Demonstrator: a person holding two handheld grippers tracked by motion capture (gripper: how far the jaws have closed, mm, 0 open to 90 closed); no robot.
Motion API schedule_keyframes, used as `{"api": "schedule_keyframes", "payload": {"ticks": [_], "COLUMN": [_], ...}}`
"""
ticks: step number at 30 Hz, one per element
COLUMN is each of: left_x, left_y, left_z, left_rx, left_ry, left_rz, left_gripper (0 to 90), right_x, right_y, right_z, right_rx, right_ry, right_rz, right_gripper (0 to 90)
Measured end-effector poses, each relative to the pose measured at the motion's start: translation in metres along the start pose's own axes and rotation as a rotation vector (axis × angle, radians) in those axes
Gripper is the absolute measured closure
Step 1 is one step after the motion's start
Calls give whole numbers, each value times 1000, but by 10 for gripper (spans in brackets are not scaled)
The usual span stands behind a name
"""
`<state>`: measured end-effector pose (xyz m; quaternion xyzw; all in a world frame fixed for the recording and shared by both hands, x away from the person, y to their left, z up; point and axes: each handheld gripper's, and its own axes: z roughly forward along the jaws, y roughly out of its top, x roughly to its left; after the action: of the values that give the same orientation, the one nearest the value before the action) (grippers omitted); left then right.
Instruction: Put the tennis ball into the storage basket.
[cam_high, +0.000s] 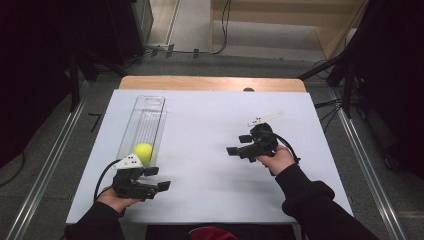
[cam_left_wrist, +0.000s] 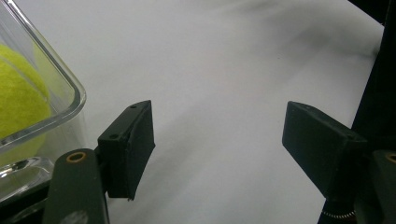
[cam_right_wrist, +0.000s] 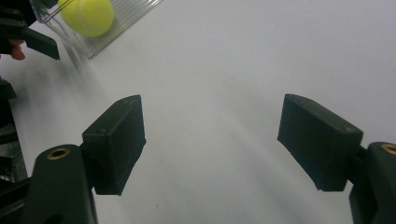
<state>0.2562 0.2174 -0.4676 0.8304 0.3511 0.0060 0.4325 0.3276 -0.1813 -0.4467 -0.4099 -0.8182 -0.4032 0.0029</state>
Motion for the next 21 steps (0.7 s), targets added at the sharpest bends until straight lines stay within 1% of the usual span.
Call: {"api": "schedule_keyframes", "payload": {"ticks": [5, 8, 21], "left_x": [0, 0, -1], "left_y": [0, 0, 0], "left_z": [0, 0, -1], "left_rx": [-2, -1, -1], "left_ry": [-2, -1, 1], "left_rz": [0, 1, 1], "left_gripper": [261, 260, 260], "right_x": [-1, -4, -5], "right_y": [-8, -13, -35], "right_z": [-6, -9, -21], "right_rx": [-2, -3, -3], "right_ry": [1, -1, -7], "right_rz": [10, 27, 35], "right_gripper": [209, 209, 209]}}
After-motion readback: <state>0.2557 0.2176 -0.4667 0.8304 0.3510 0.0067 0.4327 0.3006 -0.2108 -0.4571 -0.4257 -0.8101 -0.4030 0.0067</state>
